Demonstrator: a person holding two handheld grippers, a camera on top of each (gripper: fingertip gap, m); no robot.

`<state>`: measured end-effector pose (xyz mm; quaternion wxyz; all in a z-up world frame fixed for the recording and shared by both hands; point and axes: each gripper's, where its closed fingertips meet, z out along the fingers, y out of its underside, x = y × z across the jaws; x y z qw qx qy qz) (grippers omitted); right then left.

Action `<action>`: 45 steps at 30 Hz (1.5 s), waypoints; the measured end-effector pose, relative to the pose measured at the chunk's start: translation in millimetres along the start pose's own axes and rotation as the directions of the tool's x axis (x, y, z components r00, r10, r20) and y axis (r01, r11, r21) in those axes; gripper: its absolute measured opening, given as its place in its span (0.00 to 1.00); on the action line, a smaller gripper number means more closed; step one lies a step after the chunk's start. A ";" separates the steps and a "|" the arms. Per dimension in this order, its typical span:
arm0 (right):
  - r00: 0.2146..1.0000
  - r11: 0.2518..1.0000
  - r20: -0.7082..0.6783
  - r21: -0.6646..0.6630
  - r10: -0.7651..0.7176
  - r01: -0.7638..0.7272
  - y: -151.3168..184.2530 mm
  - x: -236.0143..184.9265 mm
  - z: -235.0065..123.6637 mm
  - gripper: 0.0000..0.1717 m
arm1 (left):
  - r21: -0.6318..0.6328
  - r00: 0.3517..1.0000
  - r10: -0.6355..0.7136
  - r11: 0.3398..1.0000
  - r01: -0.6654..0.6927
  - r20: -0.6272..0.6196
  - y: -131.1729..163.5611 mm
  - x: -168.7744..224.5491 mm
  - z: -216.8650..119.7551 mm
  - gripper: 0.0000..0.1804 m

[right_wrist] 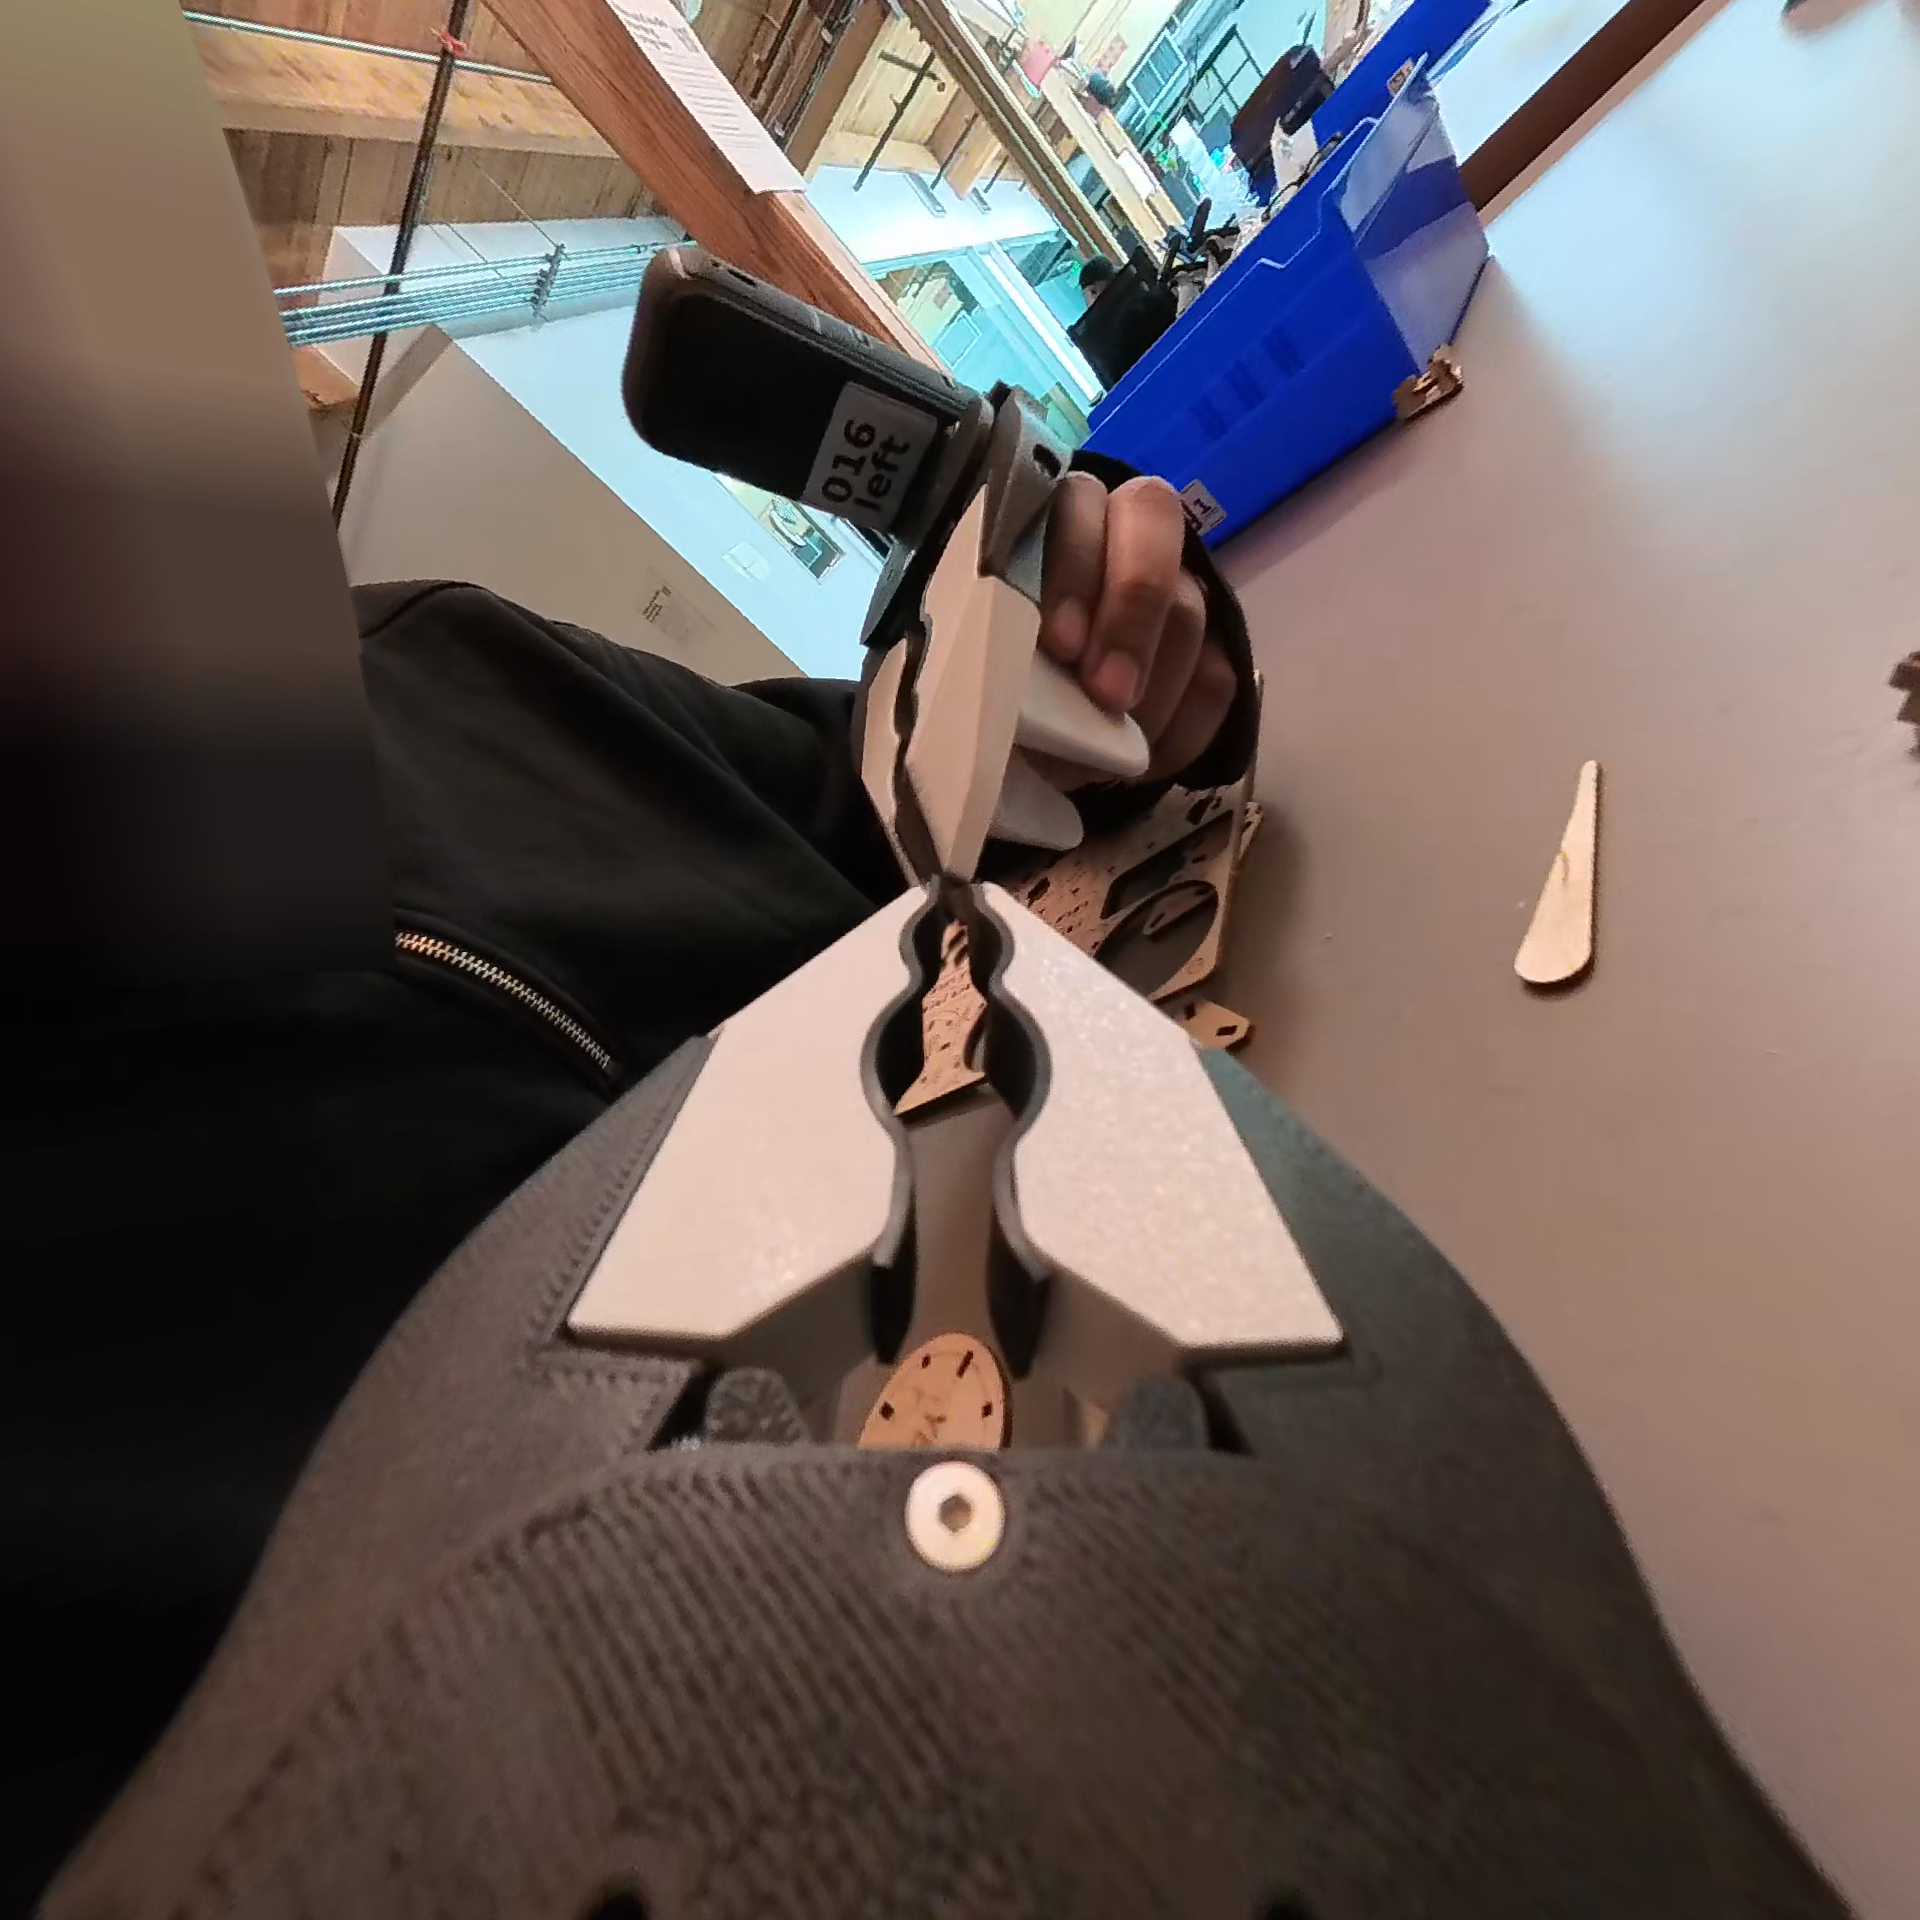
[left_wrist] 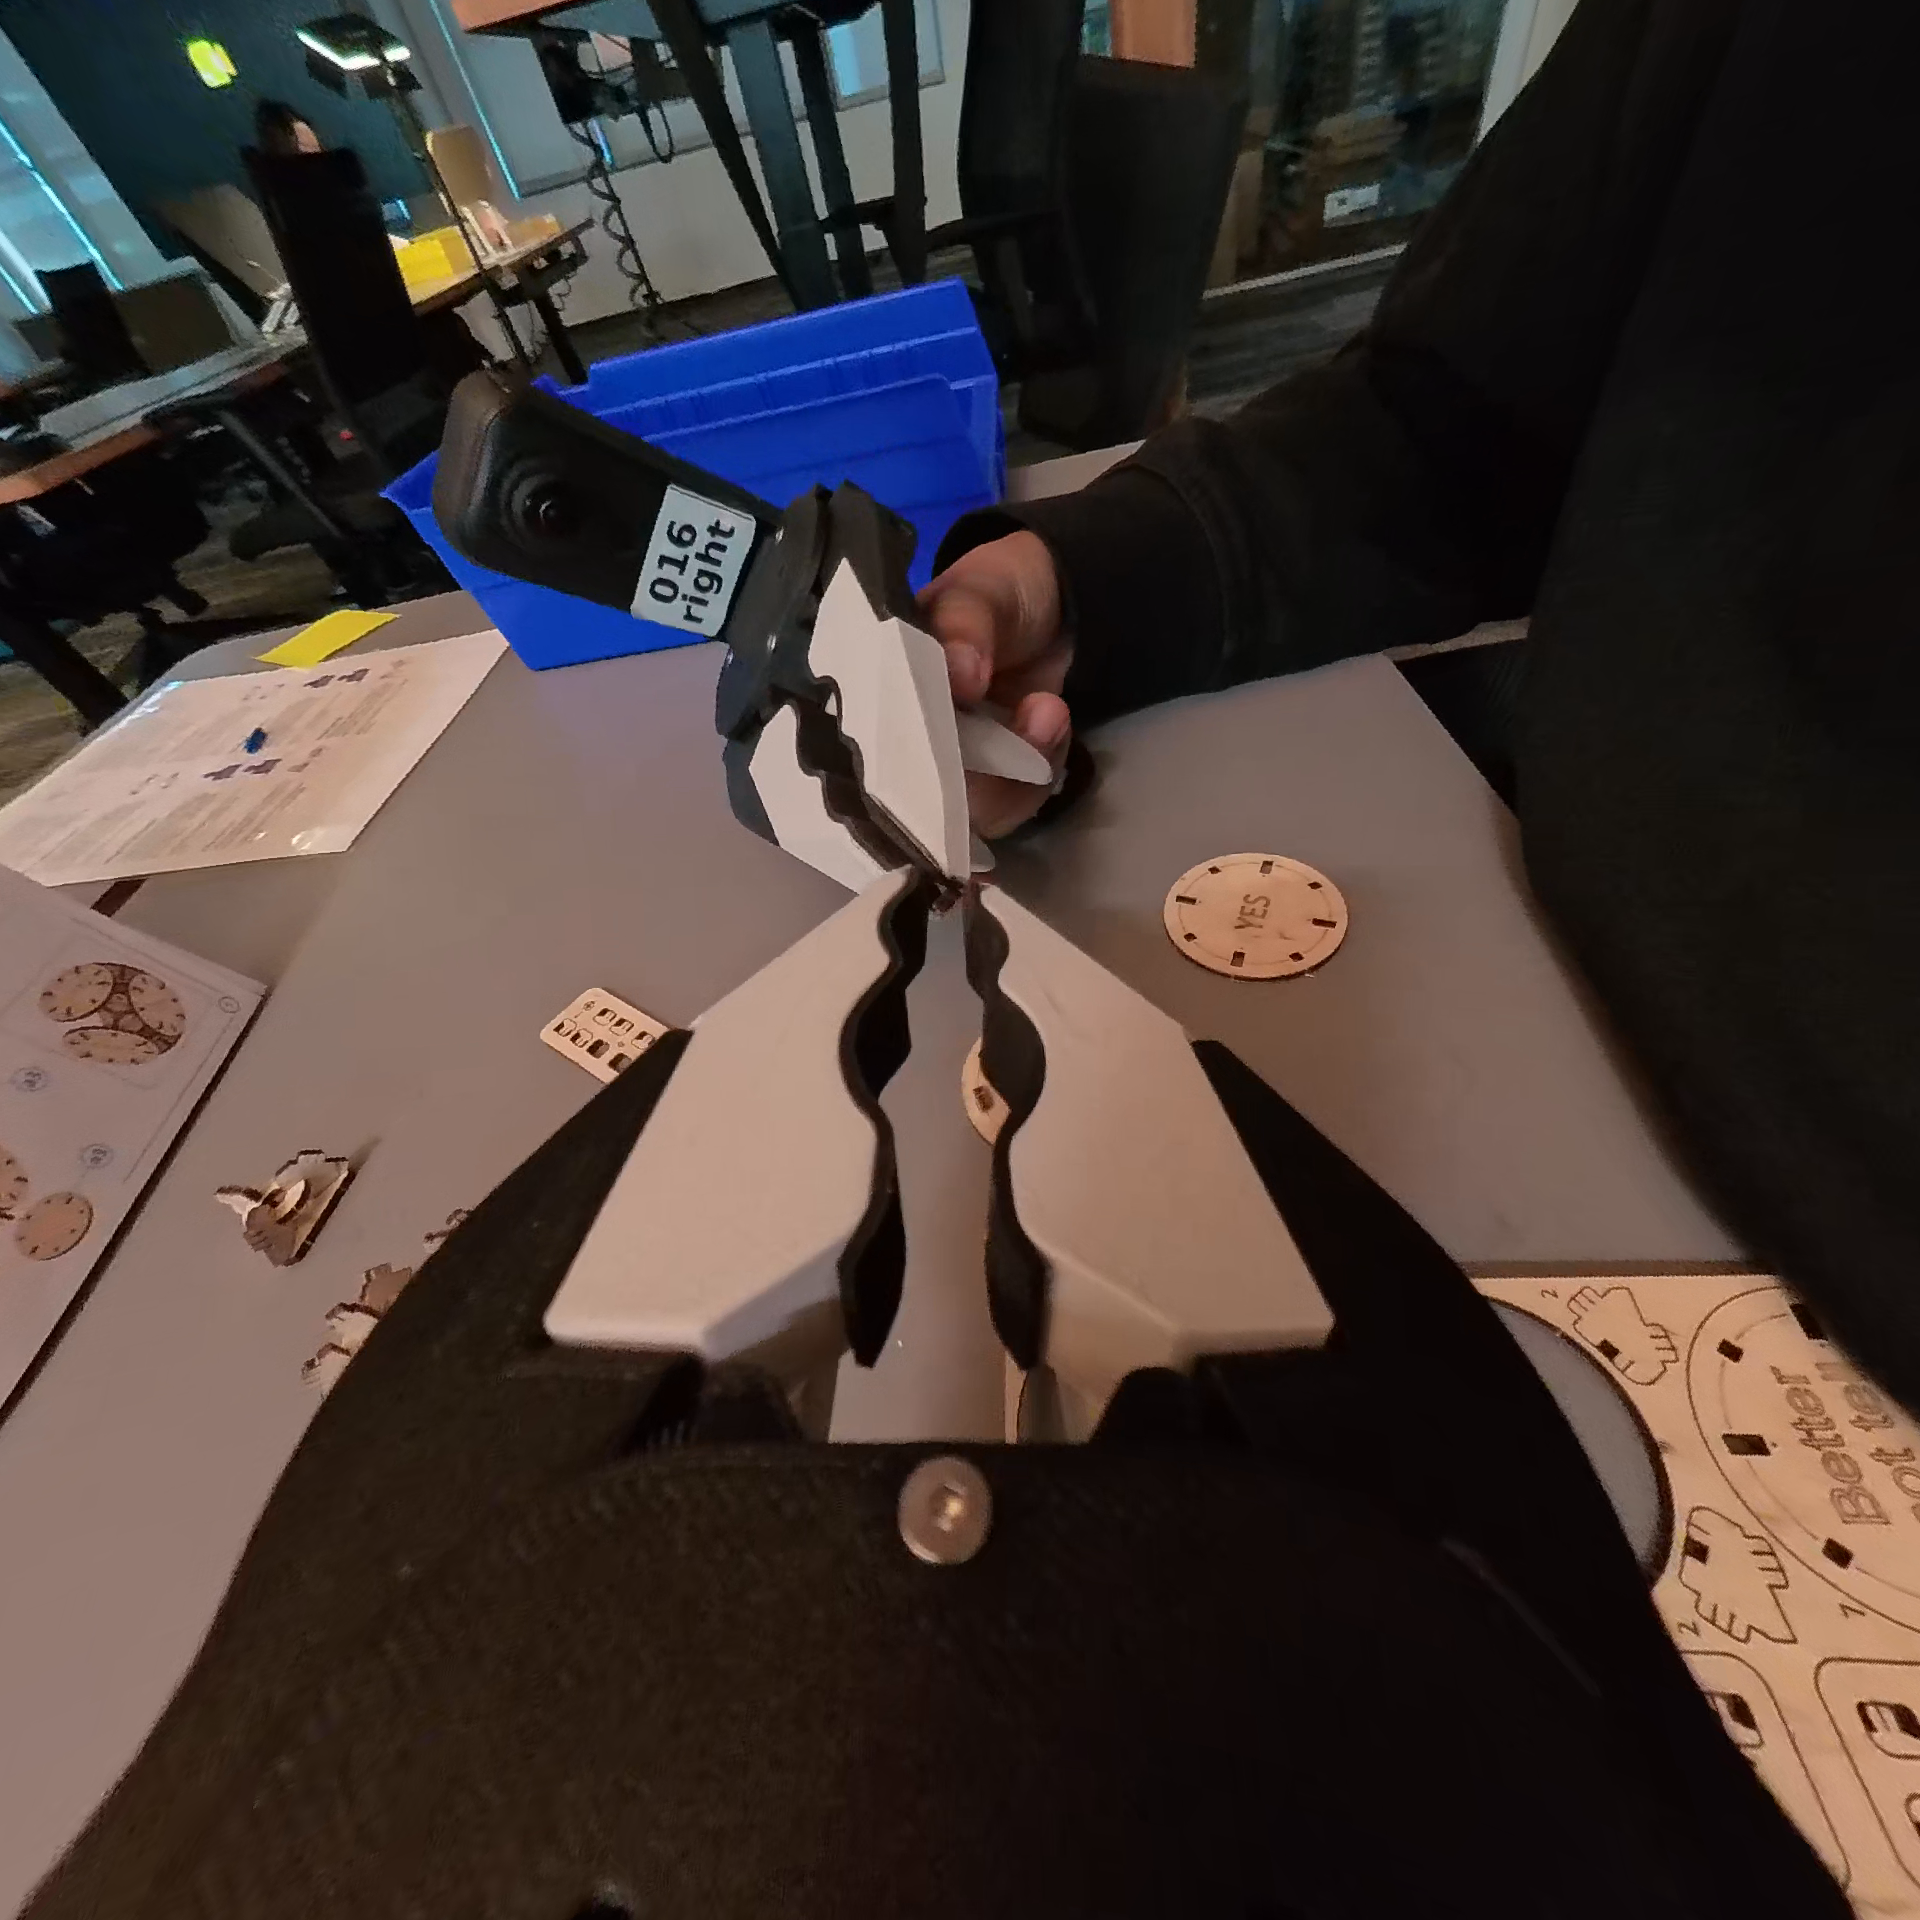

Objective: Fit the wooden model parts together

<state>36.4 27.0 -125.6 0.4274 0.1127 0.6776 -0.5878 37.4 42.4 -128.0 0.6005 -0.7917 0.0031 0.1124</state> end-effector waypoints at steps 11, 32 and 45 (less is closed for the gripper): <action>0.999 1.000 -0.044 0.019 -0.023 0.024 -3.9 4.6 -2.7 0.07 | 0.023 0.996 -0.075 0.997 0.076 -0.037 -2.0 -0.2 -2.4 0.00; 0.469 0.612 -0.435 -0.285 -0.768 0.737 -20.5 7.2 -4.1 0.05 | 0.166 0.866 -0.466 0.854 0.494 -0.183 -8.2 -26.2 -14.6 0.00; 0.532 0.656 -0.427 -0.231 -0.732 0.718 -17.4 8.0 2.9 0.03 | 0.148 0.876 -0.441 0.870 0.471 -0.193 -8.7 -20.5 -12.4 0.00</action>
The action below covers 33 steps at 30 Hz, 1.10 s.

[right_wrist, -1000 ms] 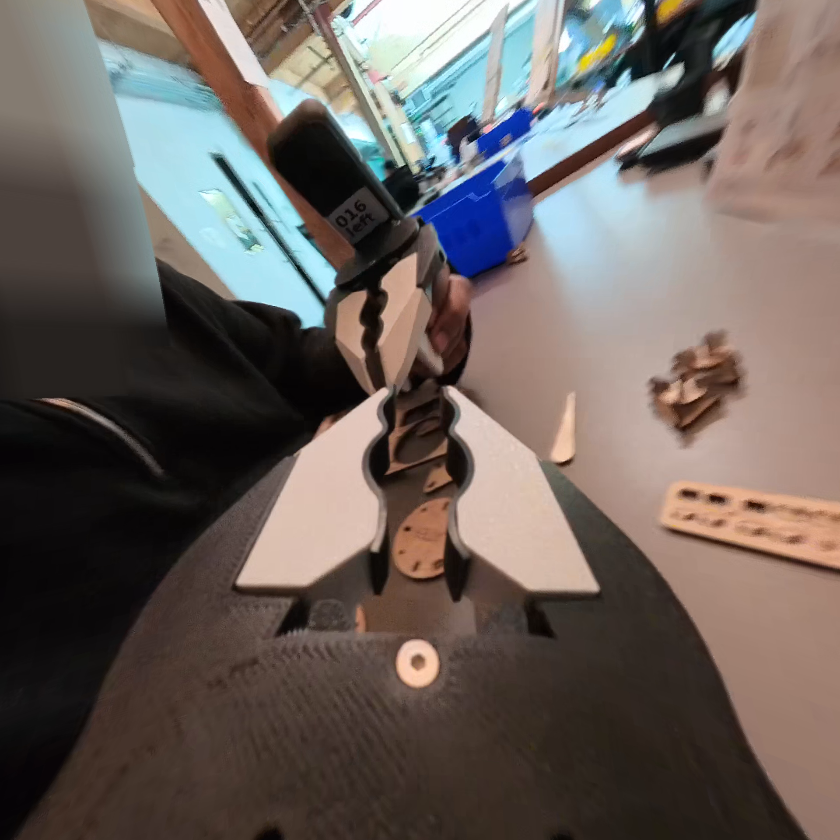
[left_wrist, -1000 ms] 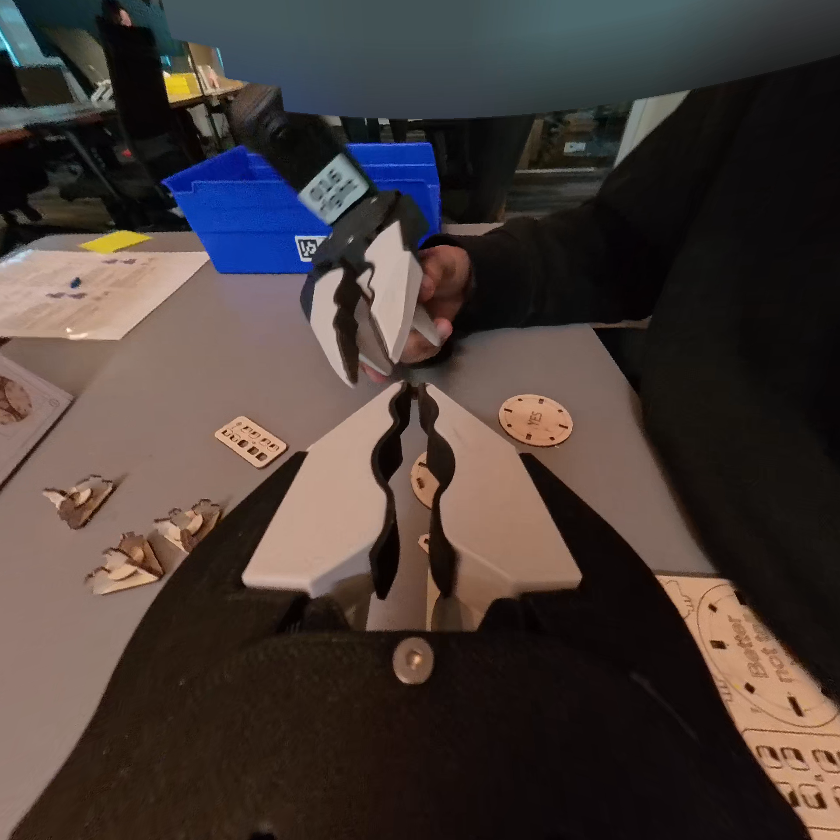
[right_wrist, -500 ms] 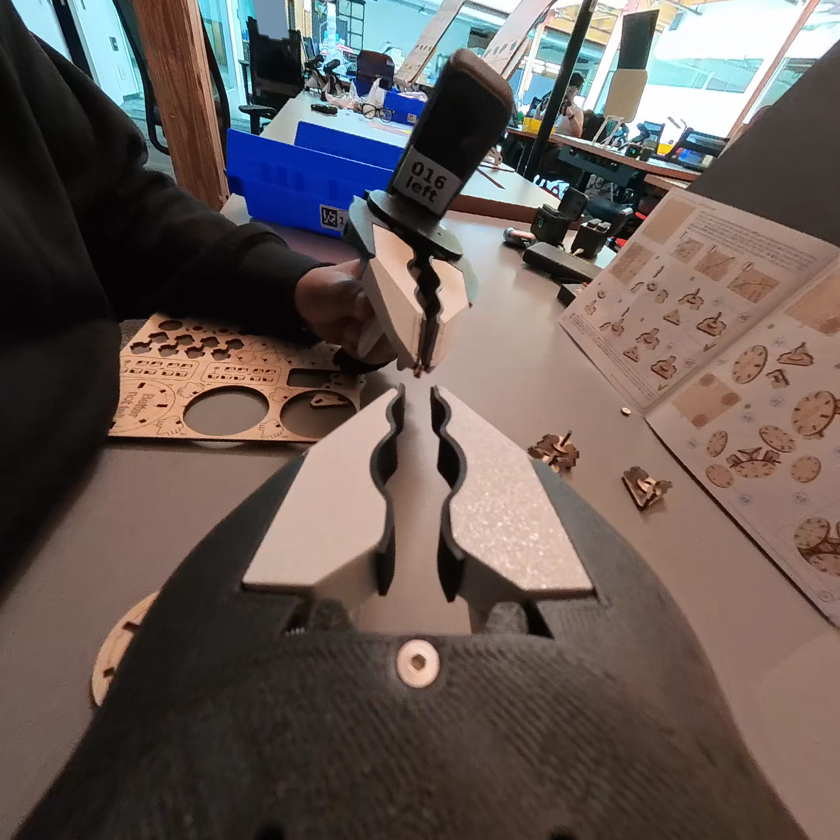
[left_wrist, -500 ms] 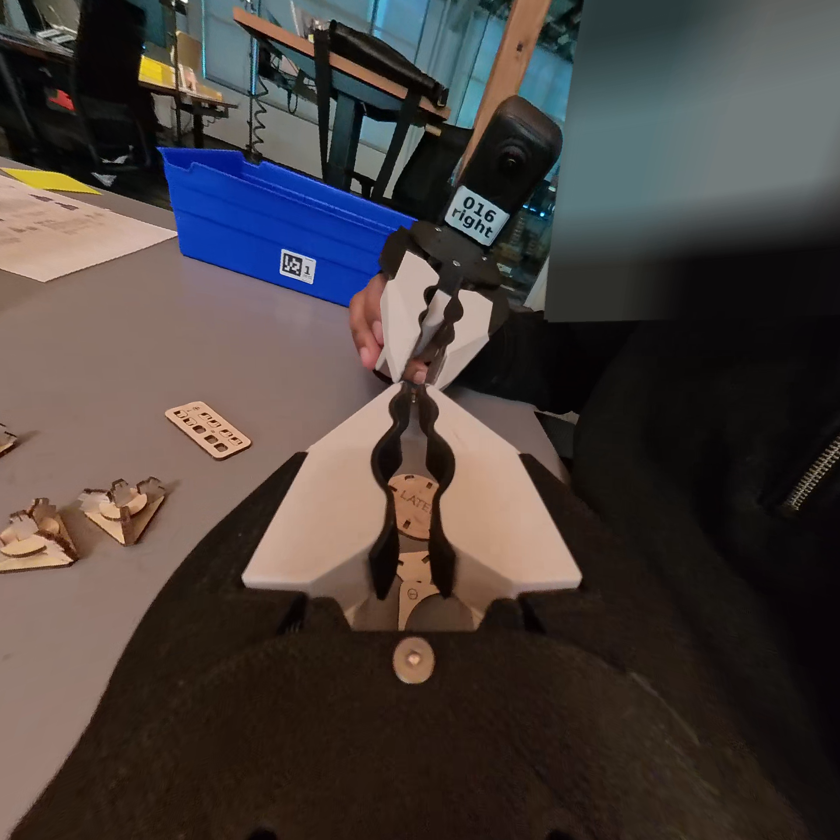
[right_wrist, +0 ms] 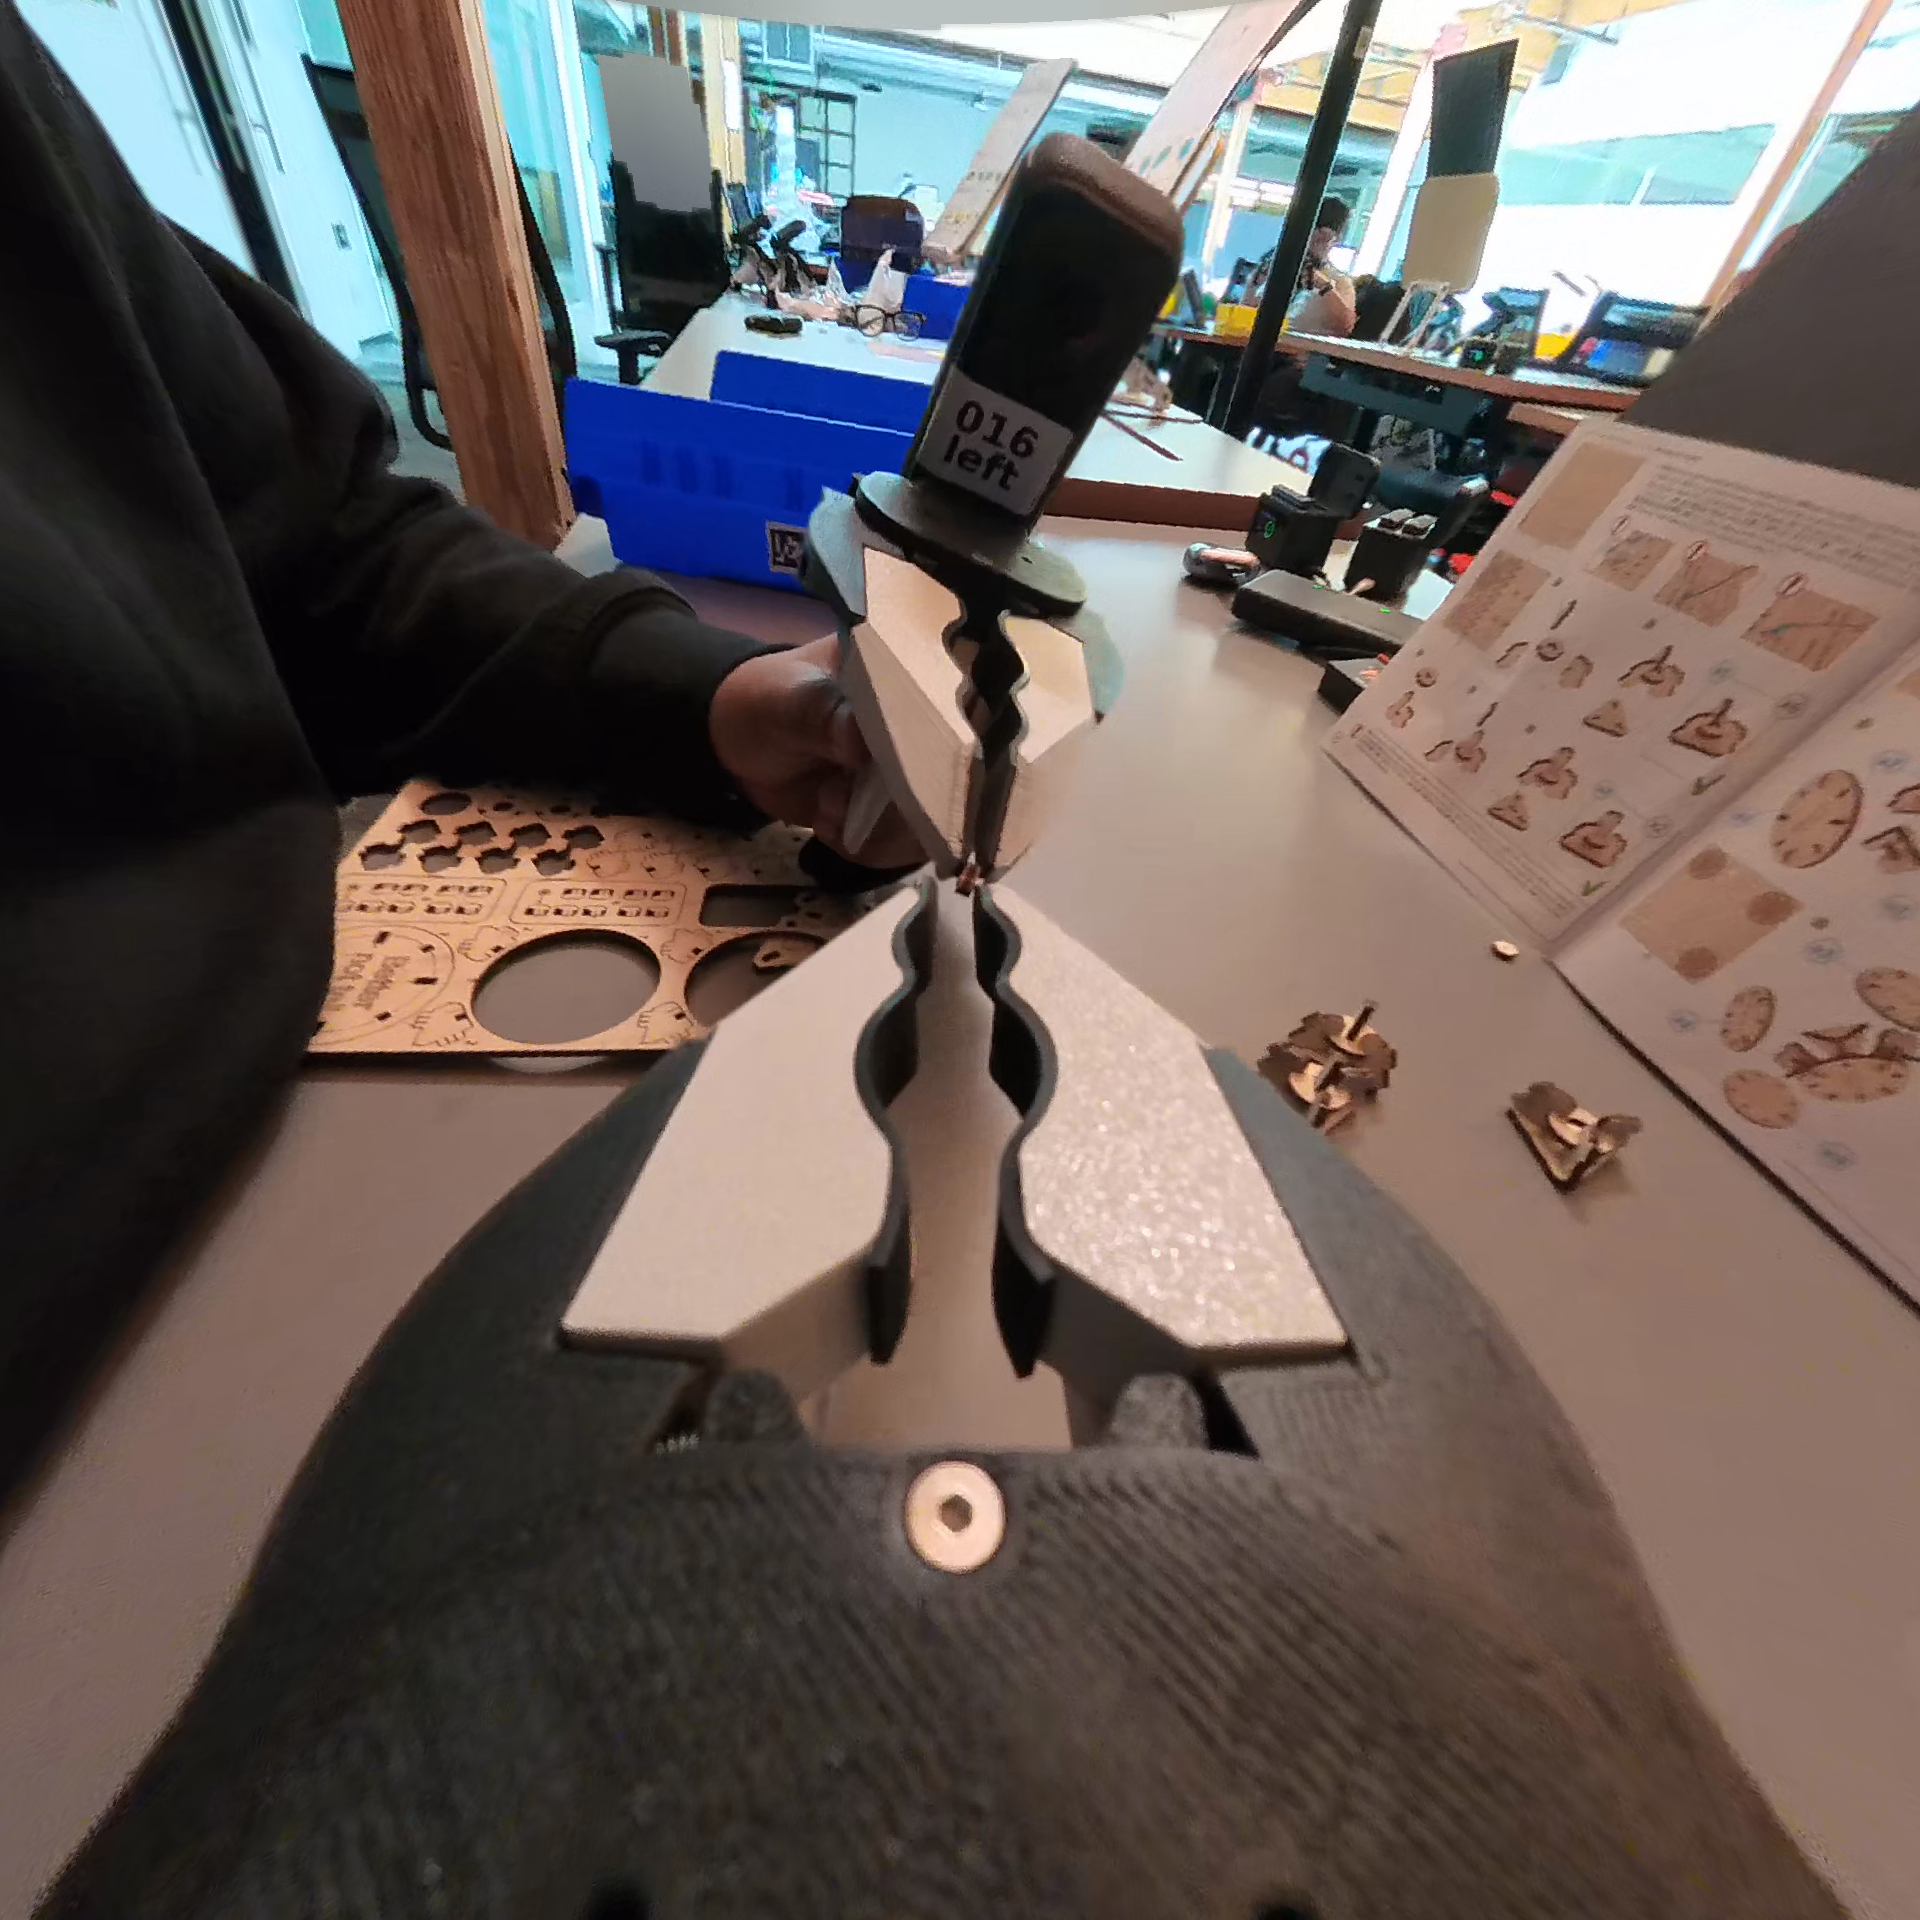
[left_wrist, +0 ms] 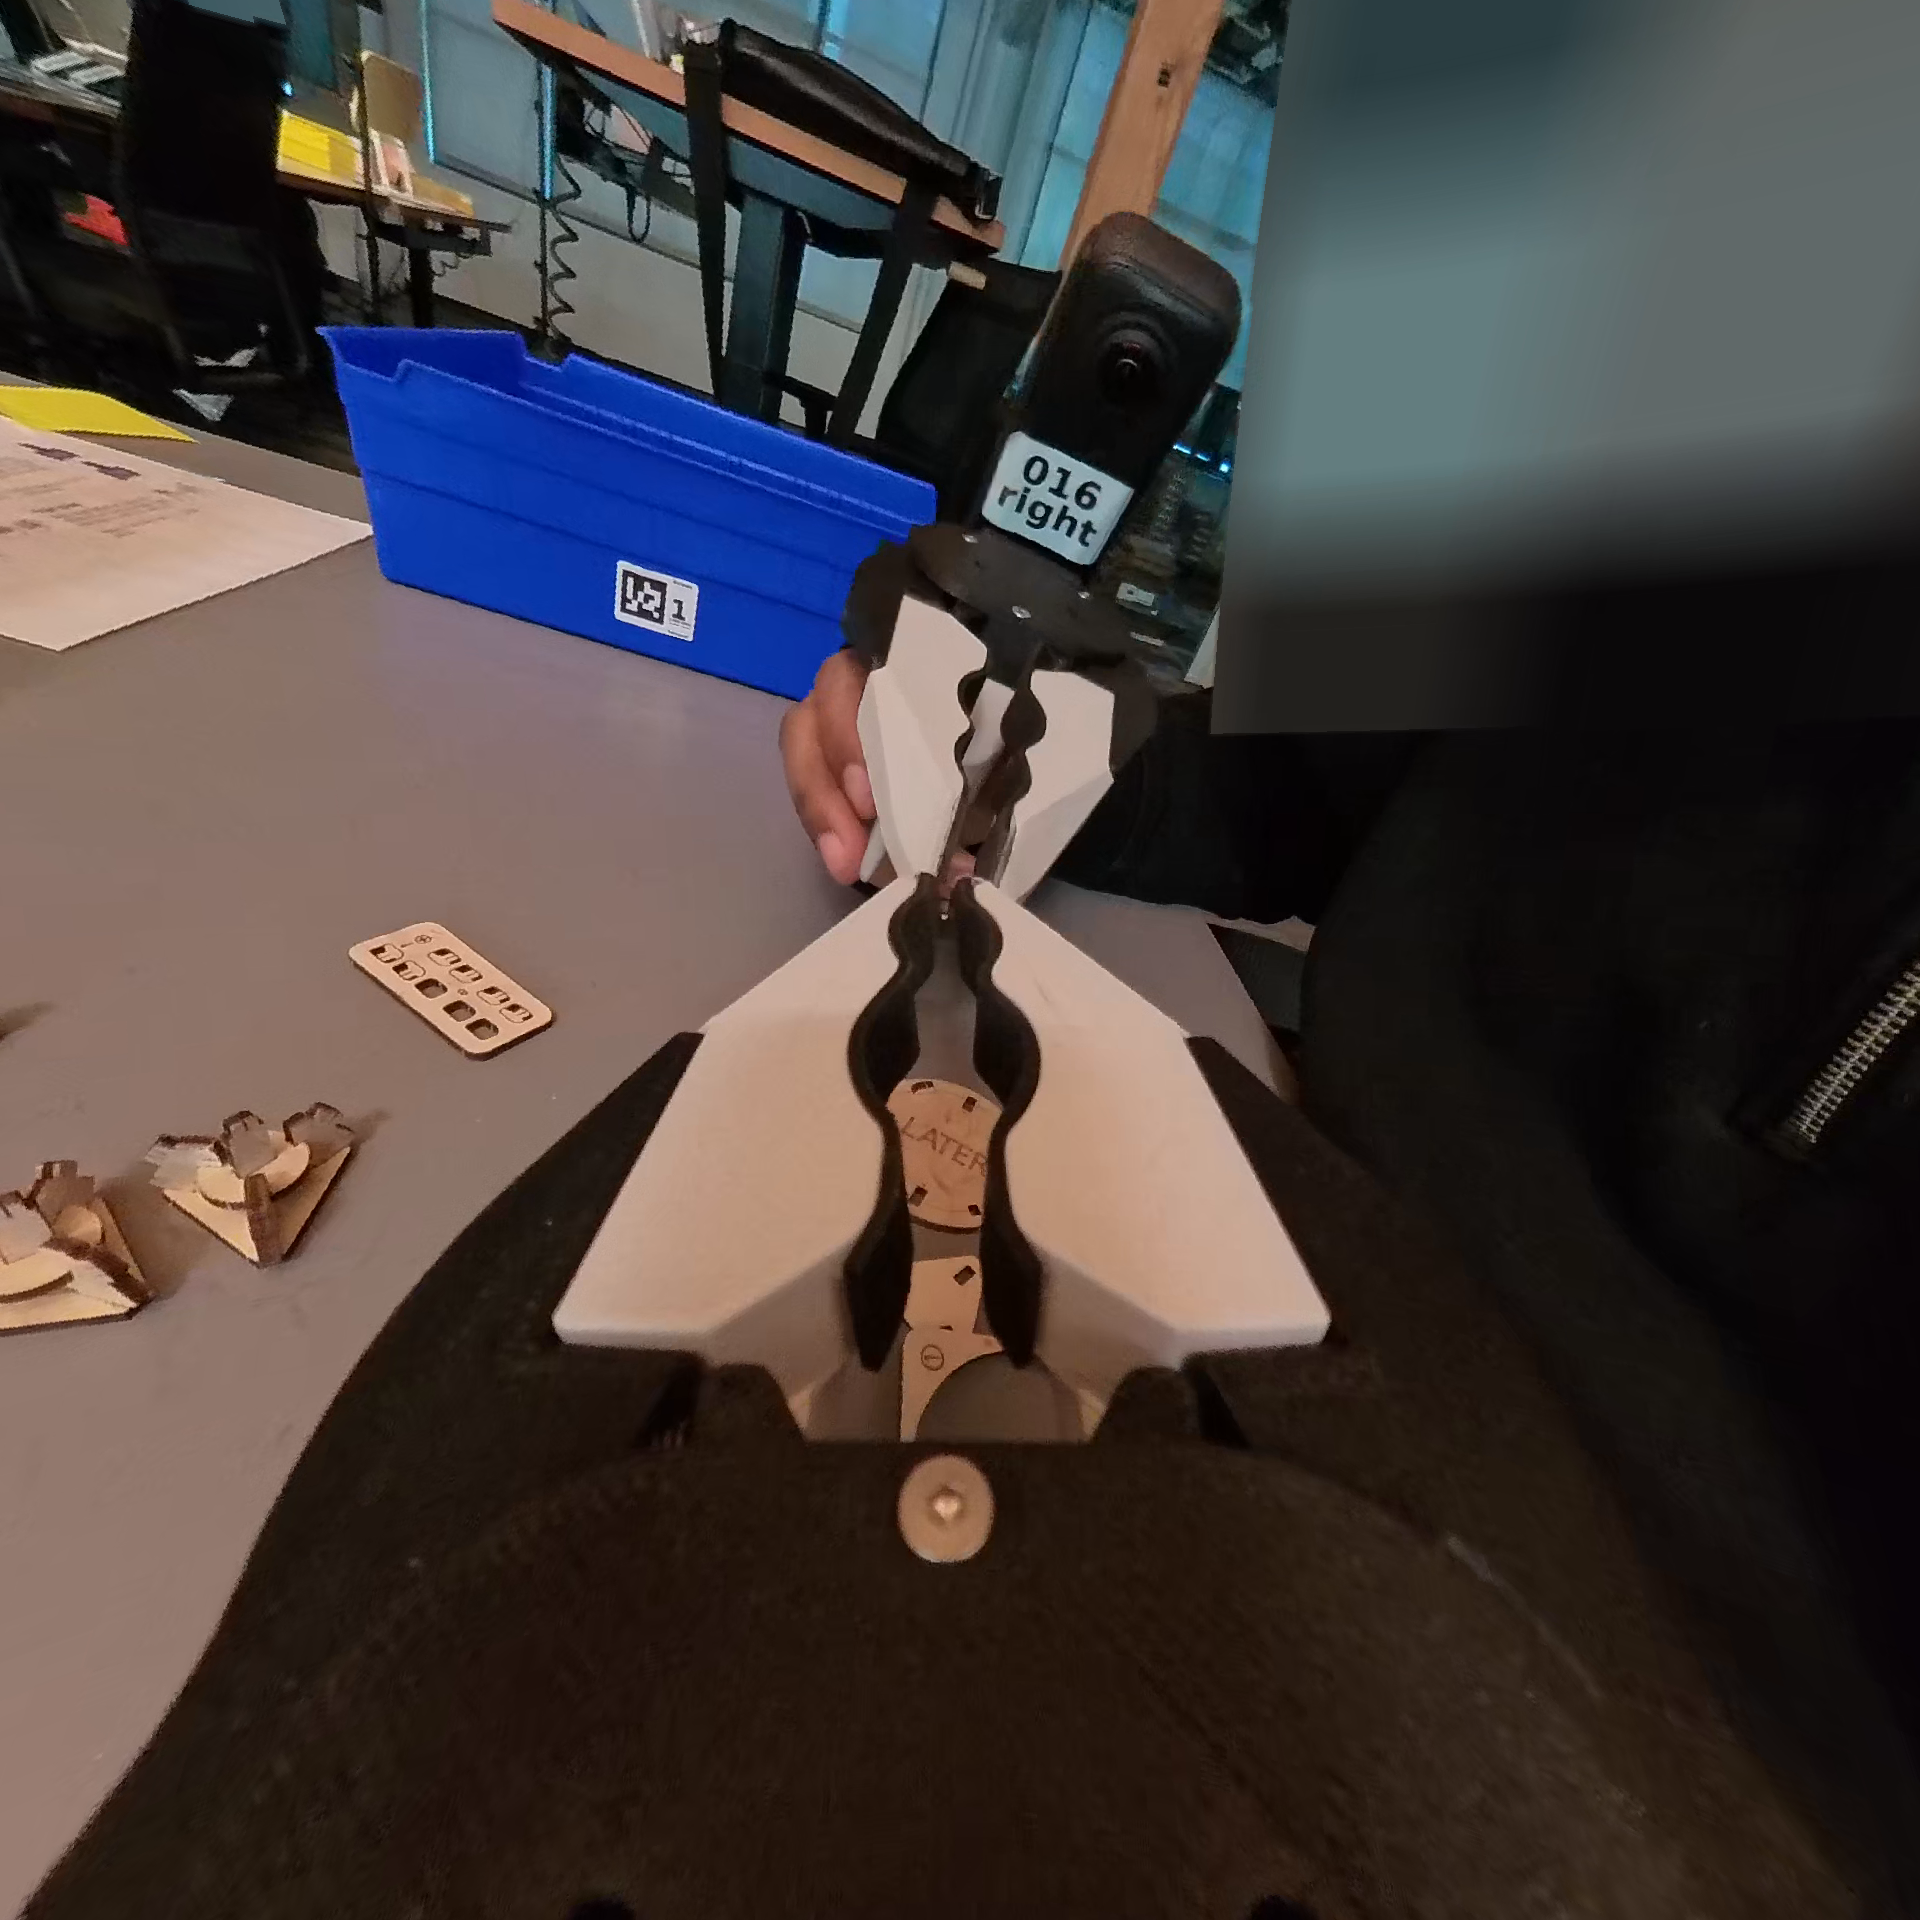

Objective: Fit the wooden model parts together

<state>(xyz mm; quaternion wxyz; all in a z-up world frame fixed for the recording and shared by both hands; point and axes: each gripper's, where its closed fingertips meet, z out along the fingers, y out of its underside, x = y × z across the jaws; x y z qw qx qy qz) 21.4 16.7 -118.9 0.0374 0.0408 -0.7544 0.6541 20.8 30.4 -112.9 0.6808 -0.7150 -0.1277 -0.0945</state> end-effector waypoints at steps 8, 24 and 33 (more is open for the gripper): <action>0.995 0.996 0.036 0.027 0.089 -0.090 -3.0 0.8 -1.2 0.01 | -0.002 1.000 0.023 1.000 -0.023 0.002 -0.3 1.5 0.4 0.00; 0.933 0.916 0.359 -0.376 0.004 0.141 54.5 -49.6 -31.3 0.00 | -0.528 0.934 0.357 0.796 -0.295 0.017 76.0 1.6 18.7 0.25; 0.920 0.859 0.391 -0.483 0.035 0.173 85.6 -58.2 -23.6 0.00 | -0.634 0.914 0.404 0.702 -0.325 -0.021 97.6 1.6 20.4 0.24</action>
